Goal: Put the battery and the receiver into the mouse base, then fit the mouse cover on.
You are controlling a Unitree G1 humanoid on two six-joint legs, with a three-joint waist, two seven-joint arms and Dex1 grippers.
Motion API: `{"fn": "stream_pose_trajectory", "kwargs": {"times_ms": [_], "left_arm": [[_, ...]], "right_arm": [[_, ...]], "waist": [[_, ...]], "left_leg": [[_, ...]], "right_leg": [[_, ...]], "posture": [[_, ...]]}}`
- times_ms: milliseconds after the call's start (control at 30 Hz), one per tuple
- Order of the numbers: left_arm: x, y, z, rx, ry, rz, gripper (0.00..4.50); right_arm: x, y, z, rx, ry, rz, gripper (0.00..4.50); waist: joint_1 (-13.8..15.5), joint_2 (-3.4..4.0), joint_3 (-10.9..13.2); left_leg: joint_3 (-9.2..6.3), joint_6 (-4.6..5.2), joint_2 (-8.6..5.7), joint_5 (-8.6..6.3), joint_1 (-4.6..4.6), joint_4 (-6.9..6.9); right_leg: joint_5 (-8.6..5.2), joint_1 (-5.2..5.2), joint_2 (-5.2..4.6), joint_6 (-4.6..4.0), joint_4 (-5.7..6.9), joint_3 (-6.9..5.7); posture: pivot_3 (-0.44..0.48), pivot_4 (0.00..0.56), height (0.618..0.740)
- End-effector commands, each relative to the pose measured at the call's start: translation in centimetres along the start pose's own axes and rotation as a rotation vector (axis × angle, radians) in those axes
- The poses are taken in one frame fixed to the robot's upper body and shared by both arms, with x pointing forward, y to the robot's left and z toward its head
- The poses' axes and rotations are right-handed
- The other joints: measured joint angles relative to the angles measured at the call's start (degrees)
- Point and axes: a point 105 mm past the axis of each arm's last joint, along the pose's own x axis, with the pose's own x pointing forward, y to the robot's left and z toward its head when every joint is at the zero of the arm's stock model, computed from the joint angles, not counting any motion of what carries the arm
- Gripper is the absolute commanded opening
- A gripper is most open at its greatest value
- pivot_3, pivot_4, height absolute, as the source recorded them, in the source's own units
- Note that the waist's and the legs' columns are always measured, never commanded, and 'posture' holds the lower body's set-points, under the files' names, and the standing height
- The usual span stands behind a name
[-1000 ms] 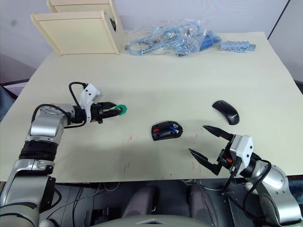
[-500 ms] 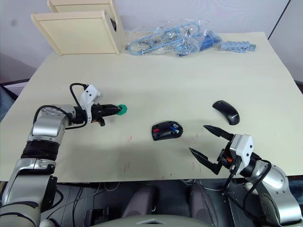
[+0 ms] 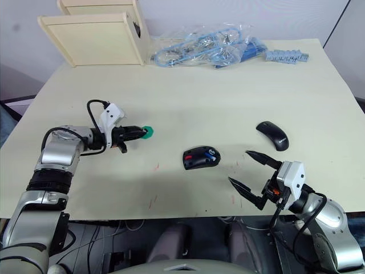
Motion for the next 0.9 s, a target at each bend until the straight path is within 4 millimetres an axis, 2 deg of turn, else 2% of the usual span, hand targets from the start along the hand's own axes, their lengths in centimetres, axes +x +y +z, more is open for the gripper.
{"fn": "stream_pose_trajectory", "kwargs": {"times_ms": [33,133,167,233,567,633,733,900], "left_arm": [[-0.3,0.3,0.1,0.02,0.01,0.006,0.87],[-0.2,0.2,0.0,0.017,0.01,0.001,0.87],[-0.3,0.2,0.0,0.018,0.008,-0.002,0.32],[-0.5,0.1,0.1,0.02,0.003,-0.006,0.04],[-2.2,0.1,1.5,0.005,-0.077,-0.031,0.04],[-3.2,-0.9,2.7,-0.006,-0.107,-0.102,0.04],[-4.5,-2.9,4.5,0.008,-0.126,-0.223,0.04],[-5.3,-5.0,6.3,0.048,-0.123,-0.33,0.04]], "right_arm": [[0.1,0.3,1.2,-0.034,-0.034,0.012,4.5],[0.1,0.3,1.2,-0.034,-0.034,0.012,4.5],[0.1,0.3,1.2,-0.034,-0.034,0.012,4.5],[0.1,0.3,1.2,-0.032,-0.033,0.013,4.5],[0.5,0.1,1.5,-0.013,-0.031,0.007,4.5],[1.2,-0.3,1.6,0.005,0.004,-0.009,4.5],[2.5,-0.8,2.9,0.02,0.002,-0.016,4.5],[3.8,-1.5,3.8,-0.009,0.103,-0.066,4.5]], "waist": [[0.0,0.0,0.0],[0.0,0.0,0.0],[0.0,0.0,0.0],[-0.01,0.0,-0.01],[-0.03,0.0,-0.01],[-0.23,-0.02,0.0],[-0.25,-0.03,0.01],[0.02,-0.01,0.0]], "left_leg": [[0.0,0.0,0.0,0.0,0.0,0.0],[0.0,0.0,0.0,0.0,0.0,0.0],[0.0,0.0,0.0,0.0,0.0,0.0],[0.0,0.0,0.0,0.0,0.01,0.0],[-0.02,0.0,0.0,0.0,0.0,0.02],[-0.04,0.0,0.0,0.0,0.0,0.02],[-0.09,0.0,0.03,0.0,-0.03,0.04],[-0.11,0.0,0.02,0.0,-0.04,0.03]], "right_leg": [[0.0,0.0,0.0,0.0,0.0,0.0],[0.0,0.01,0.0,0.0,0.0,0.0],[0.0,0.01,0.0,0.0,0.0,0.0],[0.0,0.01,0.0,0.0,0.0,0.0],[0.0,0.01,0.0,0.0,0.02,-0.01],[0.0,0.01,0.0,0.0,0.02,-0.01],[0.01,-0.04,-0.01,0.0,0.04,0.07],[0.0,-0.08,0.0,-0.01,0.08,0.05]], "posture": [[0.0,0.15,0.74],[0.0,0.15,0.74],[0.0,0.15,0.74],[0.0,0.15,0.74],[0.0,0.15,0.74],[0.0,0.15,0.74],[0.0,0.15,0.74],[0.0,0.15,0.74]]}}
